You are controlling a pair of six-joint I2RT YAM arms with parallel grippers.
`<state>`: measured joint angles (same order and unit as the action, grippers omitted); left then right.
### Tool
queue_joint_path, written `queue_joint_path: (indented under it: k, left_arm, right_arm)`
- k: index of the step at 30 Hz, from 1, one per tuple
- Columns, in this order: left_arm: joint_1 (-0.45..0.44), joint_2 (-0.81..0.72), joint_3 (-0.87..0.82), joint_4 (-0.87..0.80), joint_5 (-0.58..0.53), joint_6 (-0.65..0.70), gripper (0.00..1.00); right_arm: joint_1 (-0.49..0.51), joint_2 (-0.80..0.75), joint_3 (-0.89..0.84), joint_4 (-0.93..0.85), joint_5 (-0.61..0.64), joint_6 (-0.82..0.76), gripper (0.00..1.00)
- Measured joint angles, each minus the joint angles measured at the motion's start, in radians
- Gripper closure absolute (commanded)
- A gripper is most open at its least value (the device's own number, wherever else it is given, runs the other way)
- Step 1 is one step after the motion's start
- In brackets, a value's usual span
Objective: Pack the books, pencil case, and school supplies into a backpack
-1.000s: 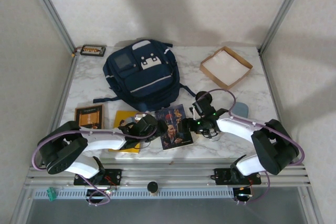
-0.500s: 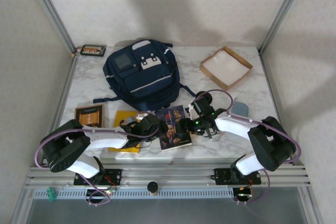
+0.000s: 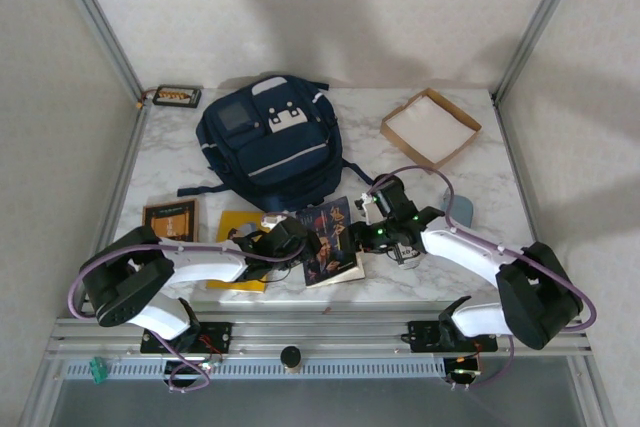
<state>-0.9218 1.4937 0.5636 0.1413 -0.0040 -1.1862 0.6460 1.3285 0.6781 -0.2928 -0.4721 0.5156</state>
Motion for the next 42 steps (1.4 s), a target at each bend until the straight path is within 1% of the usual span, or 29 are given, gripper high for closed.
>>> queue_joint_path:
  k: [2,5,7,11,13,15,17,20,22,24,28,31,33,37,39,40,42]
  left_arm:
    - [-0.003,0.002,0.005,-0.008,-0.005,0.004,0.42]
    - [-0.008,0.003,0.007,-0.011,-0.015,0.006,0.42]
    - [-0.011,0.007,0.016,-0.021,-0.020,0.006,0.42]
    - [-0.014,0.009,0.025,-0.038,-0.023,0.009,0.42]
    - [-0.014,0.009,0.029,-0.043,-0.023,0.009,0.41]
    - [-0.014,0.009,0.033,-0.049,-0.023,0.009,0.40]
    - [-0.016,0.007,0.039,-0.054,-0.022,0.012,0.37]
    - [-0.018,-0.023,0.053,-0.079,-0.023,0.023,0.29]
    - [-0.010,-0.079,0.055,-0.094,-0.016,0.038,0.24]
    - [0.012,-0.138,0.055,-0.102,0.002,0.055,0.19]
    - [0.085,-0.264,0.055,-0.113,0.042,0.093,0.09]
    - [0.119,-0.333,0.055,-0.108,0.094,0.113,0.01]
    - [0.129,-0.358,0.056,-0.104,0.131,0.121,0.01]
    - [0.135,-0.360,0.062,-0.097,0.198,0.127,0.01]
    - [0.140,-0.360,0.062,-0.053,0.243,0.117,0.01]
    - [0.143,-0.360,0.062,-0.029,0.262,0.114,0.01]
    - [0.144,-0.360,0.062,0.036,0.309,0.102,0.10]
  right_arm:
    - [-0.008,0.000,0.000,-0.010,0.000,0.000,0.61]
    - [-0.023,0.000,0.000,-0.012,-0.003,-0.002,0.69]
    - [-0.027,0.000,0.000,-0.015,-0.003,-0.002,0.79]
    - [-0.028,0.000,0.000,-0.015,-0.008,-0.001,0.88]
    - [-0.035,-0.001,0.000,-0.019,-0.008,0.000,0.99]
    - [-0.046,-0.008,0.000,-0.022,-0.013,-0.003,1.00]
    - [-0.056,-0.032,0.000,-0.024,-0.031,-0.003,1.00]
    - [-0.071,-0.085,0.000,-0.039,-0.054,-0.003,1.00]
    - [-0.085,-0.127,0.003,-0.056,-0.077,-0.003,1.00]
    - [-0.107,-0.162,0.014,-0.071,-0.118,-0.003,1.00]
    - [-0.171,-0.209,0.054,-0.087,-0.208,-0.006,1.00]
    - [-0.209,-0.230,0.088,-0.093,-0.264,-0.006,1.00]
    - [-0.231,-0.232,0.122,-0.093,-0.303,-0.005,1.00]
    - [-0.262,-0.233,0.182,-0.070,-0.390,0.017,1.00]
    - [-0.269,-0.233,0.196,-0.052,-0.426,0.028,1.00]
    - [-0.270,-0.232,0.199,-0.043,-0.436,0.030,1.00]
    - [-0.276,-0.223,0.210,-0.037,-0.461,0.032,1.00]
